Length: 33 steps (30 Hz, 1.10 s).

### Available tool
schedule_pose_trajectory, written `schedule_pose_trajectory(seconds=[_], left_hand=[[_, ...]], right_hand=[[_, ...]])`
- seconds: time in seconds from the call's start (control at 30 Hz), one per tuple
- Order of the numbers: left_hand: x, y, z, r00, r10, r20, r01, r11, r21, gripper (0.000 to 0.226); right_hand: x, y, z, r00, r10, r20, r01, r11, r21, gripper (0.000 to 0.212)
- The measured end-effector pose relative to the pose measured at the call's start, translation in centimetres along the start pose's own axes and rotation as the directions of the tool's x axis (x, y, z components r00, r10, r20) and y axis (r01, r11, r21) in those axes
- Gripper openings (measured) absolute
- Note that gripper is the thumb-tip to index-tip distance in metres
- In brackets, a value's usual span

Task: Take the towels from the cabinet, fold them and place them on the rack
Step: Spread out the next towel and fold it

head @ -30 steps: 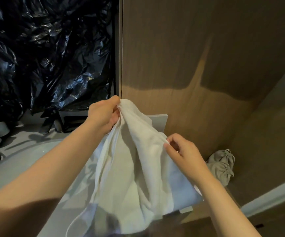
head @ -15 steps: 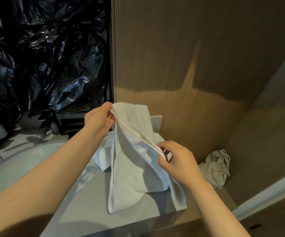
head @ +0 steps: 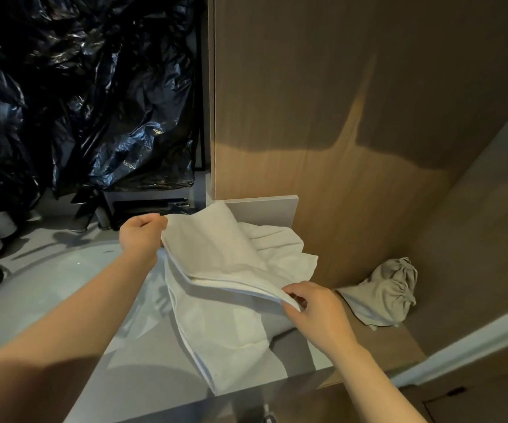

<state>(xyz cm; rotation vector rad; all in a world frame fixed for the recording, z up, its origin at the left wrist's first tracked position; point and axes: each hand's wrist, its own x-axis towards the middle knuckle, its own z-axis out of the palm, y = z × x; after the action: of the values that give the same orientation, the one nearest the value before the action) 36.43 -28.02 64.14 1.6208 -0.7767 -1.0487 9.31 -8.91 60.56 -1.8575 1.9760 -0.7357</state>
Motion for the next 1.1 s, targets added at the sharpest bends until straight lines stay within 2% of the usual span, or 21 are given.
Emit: schedule_pose_trajectory(seconds=[0.07,0.13,0.2,0.27,0.33,0.37,0.4,0.43,0.5,0.53,0.57,0.63,0.7,0.8,0.9,0.97,1.03,1.1], left_hand=[[0.9,-1.5,-0.7,0.999,0.031,-0.009,-0.03,0.997,0.067,0.014],[1.6,-3.0,-1.7,0.995,0.096,0.001,-0.094,0.968,0.234,0.026],[2.0,-4.3,-2.7,0.968,0.228,0.11,-0.253,0.872,0.42,0.033],[2.1,-5.3,-2.8,0.888,0.36,0.285,-0.459,0.671,0.582,0.043],[1.7,-5.6,-2.3,0.808,0.385,0.446,-0.574,0.341,0.745,0.049],[1.3,-5.8,-1.8,0.772,0.377,0.511,-0.609,0.21,0.765,0.049],[0.9,-5.9,-1.3,0.716,0.379,0.586,-0.672,0.146,0.726,0.047],[0.4,-6.2,-0.7,0.63,0.396,0.669,-0.764,0.159,0.625,0.045],[-0.7,-6.8,0.8,0.445,0.365,0.818,-0.893,0.246,0.376,0.042],[-1.1,-7.2,1.8,0.384,0.295,0.875,-0.916,0.24,0.321,0.042],[-1.4,-7.5,2.8,0.351,0.203,0.914,-0.928,0.202,0.312,0.044],[-1.2,-7.9,4.7,0.345,0.04,0.938,-0.935,0.104,0.34,0.049],[-0.9,-8.0,6.0,0.366,-0.05,0.929,-0.93,0.013,0.367,0.053],[-0.7,-8.1,7.0,0.39,-0.058,0.919,-0.92,-0.077,0.385,0.055],[-0.7,-8.4,7.4,0.421,-0.017,0.907,-0.903,-0.1,0.418,0.054],[-0.5,-8.5,7.9,0.417,0.05,0.908,-0.9,-0.121,0.42,0.054],[-0.3,-8.5,8.7,0.374,0.133,0.918,-0.911,-0.135,0.39,0.054],[-0.1,-8.3,9.7,0.318,0.174,0.932,-0.93,-0.135,0.342,0.053]], right_hand=[[-0.3,-0.6,1.2,0.997,-0.012,0.074,0.013,1.0,-0.011,0.022],[-0.4,-0.9,2.5,0.995,0.002,0.1,0.0,1.0,-0.019,0.024],[-0.2,-1.2,3.6,0.994,0.02,0.109,-0.018,1.0,-0.025,0.023],[0.1,-1.6,4.4,0.991,0.021,0.134,-0.016,0.999,-0.039,0.023],[0.4,-1.9,5.2,0.988,0.034,0.152,-0.025,0.998,-0.06,0.024],[0.5,-2.0,5.5,0.986,0.045,0.161,-0.034,0.997,-0.067,0.025],[0.4,-2.1,5.9,0.984,0.052,0.172,-0.04,0.997,-0.071,0.026],[0.4,-2.1,6.3,0.981,0.057,0.184,-0.044,0.996,-0.074,0.027],[0.2,-1.9,6.8,0.977,0.072,0.202,-0.056,0.995,-0.082,0.027],[0.0,-1.8,6.9,0.974,0.091,0.208,-0.075,0.994,-0.082,0.028],[-0.3,-1.8,7.0,0.97,0.116,0.215,-0.103,0.992,-0.072,0.028],[-0.8,-1.4,6.9,0.957,0.17,0.234,-0.173,0.985,-0.007,0.032],[-1.2,-0.8,6.3,0.948,0.235,0.214,-0.26,0.961,0.096,0.035],[-1.6,0.7,5.1,0.927,0.375,0.032,-0.375,0.914,0.154,0.014],[-1.5,2.7,4.4,0.845,0.517,-0.138,-0.499,0.855,0.144,0.024],[-1.0,4.1,4.2,0.766,0.634,-0.105,-0.608,0.768,0.199,0.033],[0.0,5.0,4.3,0.677,0.736,-0.011,-0.693,0.643,0.325,0.032],[1.4,5.3,4.4,0.56,0.825,0.083,-0.732,0.445,0.516,0.032]])
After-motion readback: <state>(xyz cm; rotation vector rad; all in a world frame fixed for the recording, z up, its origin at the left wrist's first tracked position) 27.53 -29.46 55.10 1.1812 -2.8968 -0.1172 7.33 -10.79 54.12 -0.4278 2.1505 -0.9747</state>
